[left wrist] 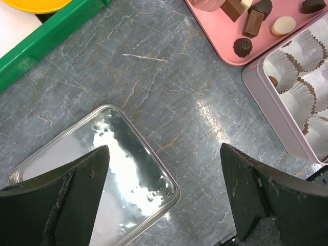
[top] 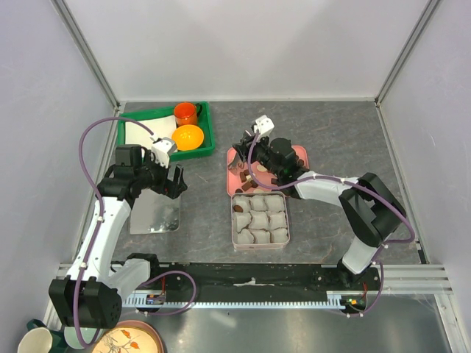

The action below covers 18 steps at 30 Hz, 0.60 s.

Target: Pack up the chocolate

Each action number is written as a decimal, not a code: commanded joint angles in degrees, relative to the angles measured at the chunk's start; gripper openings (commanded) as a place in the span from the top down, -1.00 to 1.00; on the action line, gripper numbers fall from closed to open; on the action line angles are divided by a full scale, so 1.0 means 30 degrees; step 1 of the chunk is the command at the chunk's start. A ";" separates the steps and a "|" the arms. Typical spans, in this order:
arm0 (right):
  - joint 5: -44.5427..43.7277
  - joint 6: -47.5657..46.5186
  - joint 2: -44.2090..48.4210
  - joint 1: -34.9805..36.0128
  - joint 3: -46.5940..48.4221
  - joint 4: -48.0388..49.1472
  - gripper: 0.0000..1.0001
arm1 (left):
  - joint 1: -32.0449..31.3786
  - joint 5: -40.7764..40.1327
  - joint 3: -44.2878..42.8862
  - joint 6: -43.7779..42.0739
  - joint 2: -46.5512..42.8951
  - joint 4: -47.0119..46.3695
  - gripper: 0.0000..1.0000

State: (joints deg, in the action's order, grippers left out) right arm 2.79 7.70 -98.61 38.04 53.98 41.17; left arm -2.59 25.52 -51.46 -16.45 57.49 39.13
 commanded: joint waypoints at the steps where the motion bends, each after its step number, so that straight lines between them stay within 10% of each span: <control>1: 0.0566 0.0742 -0.0676 0.0298 -0.1380 -0.2473 0.31 | 0.0131 0.0078 -0.0131 -0.0494 -0.0122 -0.0213 -0.90; 18: -0.0402 -0.0780 0.3830 0.0298 0.0377 -0.3877 0.67 | 0.0131 0.0107 -0.0131 -0.0552 -0.0239 -0.0066 -0.89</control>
State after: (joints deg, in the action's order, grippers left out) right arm 1.26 6.61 -93.25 38.44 52.40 34.09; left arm -2.59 25.52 -51.46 -16.45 57.47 39.16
